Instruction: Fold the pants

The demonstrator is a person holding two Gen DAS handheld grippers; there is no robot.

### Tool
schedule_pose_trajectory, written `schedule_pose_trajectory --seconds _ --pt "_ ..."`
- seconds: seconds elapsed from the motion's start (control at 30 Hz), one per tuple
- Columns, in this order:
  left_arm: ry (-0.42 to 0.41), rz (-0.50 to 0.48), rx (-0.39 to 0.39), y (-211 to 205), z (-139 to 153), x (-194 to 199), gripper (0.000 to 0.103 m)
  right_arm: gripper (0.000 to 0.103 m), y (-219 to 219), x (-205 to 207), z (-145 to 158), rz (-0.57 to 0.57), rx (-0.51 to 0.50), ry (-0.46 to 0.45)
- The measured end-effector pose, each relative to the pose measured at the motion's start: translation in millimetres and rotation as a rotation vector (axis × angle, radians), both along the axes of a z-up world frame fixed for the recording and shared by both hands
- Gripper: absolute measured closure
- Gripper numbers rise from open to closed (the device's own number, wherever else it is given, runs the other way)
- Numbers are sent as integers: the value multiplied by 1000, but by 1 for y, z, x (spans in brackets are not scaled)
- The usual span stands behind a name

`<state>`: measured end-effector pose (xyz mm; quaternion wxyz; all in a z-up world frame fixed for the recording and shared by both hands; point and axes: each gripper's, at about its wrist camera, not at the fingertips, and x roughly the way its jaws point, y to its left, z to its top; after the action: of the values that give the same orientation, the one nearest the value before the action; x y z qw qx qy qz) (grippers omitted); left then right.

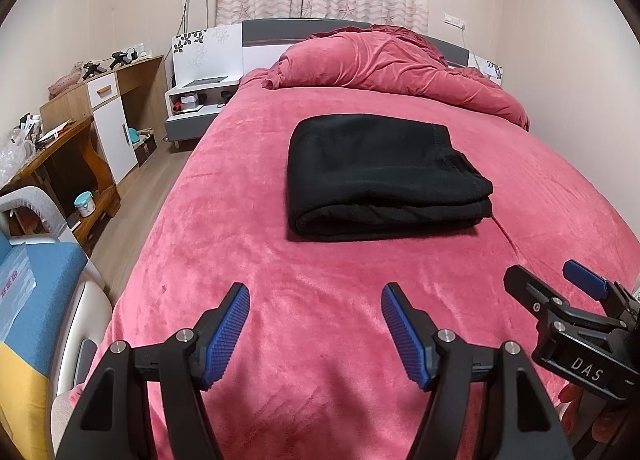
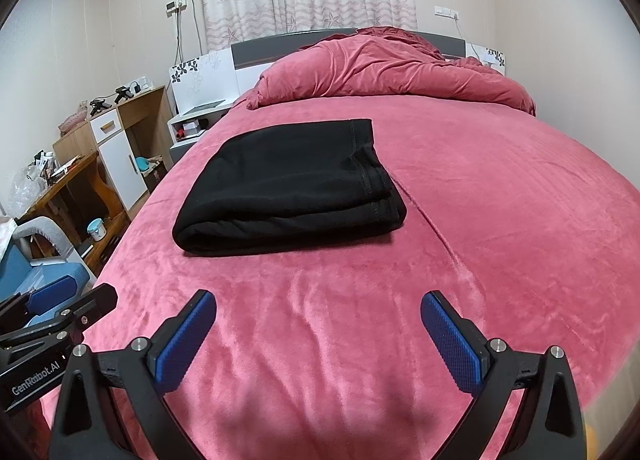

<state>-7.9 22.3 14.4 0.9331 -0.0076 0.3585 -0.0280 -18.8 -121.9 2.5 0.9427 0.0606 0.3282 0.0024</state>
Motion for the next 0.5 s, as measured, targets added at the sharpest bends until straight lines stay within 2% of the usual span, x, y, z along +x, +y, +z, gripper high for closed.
schedule_pose_trajectory --seconds 0.5 --pt "3 7 1 -2 -1 -2 33 0 3 0 -3 7 2 10"
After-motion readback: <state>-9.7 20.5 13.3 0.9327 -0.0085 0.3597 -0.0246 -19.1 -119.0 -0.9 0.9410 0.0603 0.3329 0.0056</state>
